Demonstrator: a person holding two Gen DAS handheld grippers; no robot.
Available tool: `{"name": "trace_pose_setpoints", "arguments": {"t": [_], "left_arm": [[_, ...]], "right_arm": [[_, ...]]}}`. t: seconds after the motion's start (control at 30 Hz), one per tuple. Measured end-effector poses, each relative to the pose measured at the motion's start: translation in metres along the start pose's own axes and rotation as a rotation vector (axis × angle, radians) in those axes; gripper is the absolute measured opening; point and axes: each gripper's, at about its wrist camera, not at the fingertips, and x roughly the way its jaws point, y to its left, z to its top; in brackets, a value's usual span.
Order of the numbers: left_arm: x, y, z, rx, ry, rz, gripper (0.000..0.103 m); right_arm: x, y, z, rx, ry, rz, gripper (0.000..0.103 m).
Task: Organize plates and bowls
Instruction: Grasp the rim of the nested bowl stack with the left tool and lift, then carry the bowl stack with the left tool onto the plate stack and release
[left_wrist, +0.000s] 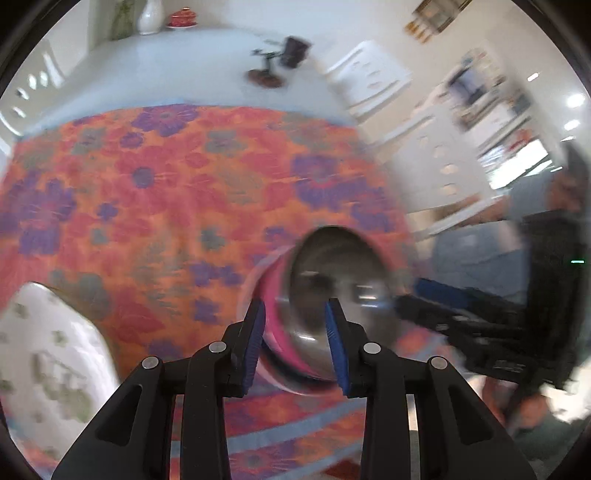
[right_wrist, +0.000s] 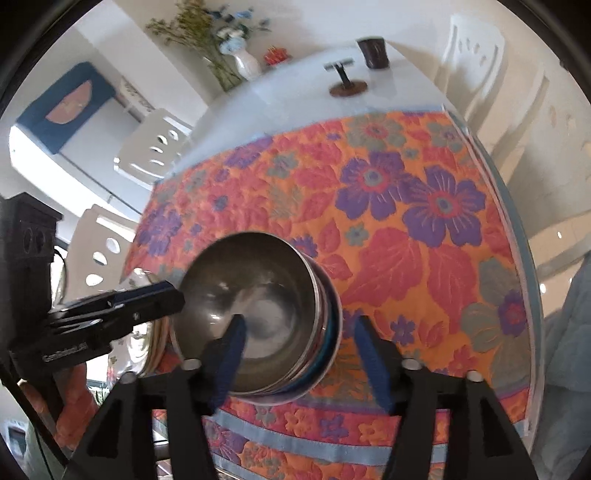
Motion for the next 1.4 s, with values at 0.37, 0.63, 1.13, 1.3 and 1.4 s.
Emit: {"name": "trace_pose_setpoints", "arguments": {"t": [0.37,0.63,1.13,1.3,1.4], "left_arm": [[0.032,0.051,-0.015,-0.319,-0.019,-0.060,0.084],[0.072,0.067,-0.028,-0.436,0.035,-0.156,0.058],[0.072,0.052,-0.037,-0.482,-0.008,-0.060,0.036],[0.048,0.049,-0.031,-0.436,-0.069,-0.041,0.036],[0.023,0.052,-0.022,-0.431,-0.118,-0.062,0.036]], "right_arm": [[0.040,-0.031,0.001,0.170,0.057,0.071,0.092],[0.065,-0.035,0.003,0.169,0.074,0.010,0.079],[0.081,-0.013,-0.009,0.165,0.081,0.016,0.061],[0.068,0.004,-0.002,0.104,0.035,0.030,0.060],[0.051,0.028,0.011,0.081,0.003,0.012,0.060]]}}
